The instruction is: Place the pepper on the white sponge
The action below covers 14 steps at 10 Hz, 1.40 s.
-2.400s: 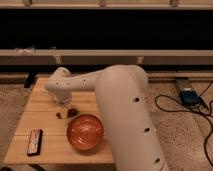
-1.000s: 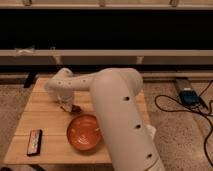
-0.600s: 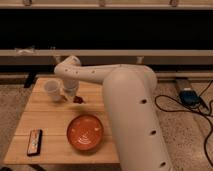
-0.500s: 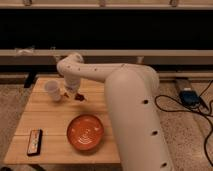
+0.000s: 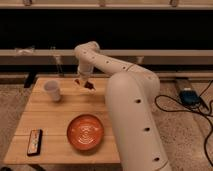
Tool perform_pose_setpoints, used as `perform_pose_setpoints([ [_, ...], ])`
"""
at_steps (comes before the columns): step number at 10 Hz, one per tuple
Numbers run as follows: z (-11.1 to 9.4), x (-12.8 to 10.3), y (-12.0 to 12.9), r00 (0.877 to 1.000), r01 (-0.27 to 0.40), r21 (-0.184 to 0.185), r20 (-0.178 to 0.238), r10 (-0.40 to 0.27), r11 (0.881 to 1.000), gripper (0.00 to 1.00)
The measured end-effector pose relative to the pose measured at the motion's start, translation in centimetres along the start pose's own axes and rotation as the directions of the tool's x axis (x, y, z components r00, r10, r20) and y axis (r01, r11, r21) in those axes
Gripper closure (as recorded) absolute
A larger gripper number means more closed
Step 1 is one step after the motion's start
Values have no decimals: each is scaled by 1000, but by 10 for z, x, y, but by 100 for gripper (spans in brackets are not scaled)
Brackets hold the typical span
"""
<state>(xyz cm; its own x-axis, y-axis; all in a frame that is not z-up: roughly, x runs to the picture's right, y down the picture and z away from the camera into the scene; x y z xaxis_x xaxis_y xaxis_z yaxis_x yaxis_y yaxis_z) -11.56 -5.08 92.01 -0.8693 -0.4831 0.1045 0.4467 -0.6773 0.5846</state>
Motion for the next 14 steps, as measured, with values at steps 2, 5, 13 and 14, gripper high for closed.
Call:
perform_pose_setpoints([
  [2,-6,-17,25,999,-50,1,-19,50,999,94],
  [5,-6,-48,26,997,-72,10,-25,73,997,94],
  [13,5,-127,51,979,-205,1,9,205,979,94],
  [14,7,-133,49,978,-207,3,22,207,978,94],
])
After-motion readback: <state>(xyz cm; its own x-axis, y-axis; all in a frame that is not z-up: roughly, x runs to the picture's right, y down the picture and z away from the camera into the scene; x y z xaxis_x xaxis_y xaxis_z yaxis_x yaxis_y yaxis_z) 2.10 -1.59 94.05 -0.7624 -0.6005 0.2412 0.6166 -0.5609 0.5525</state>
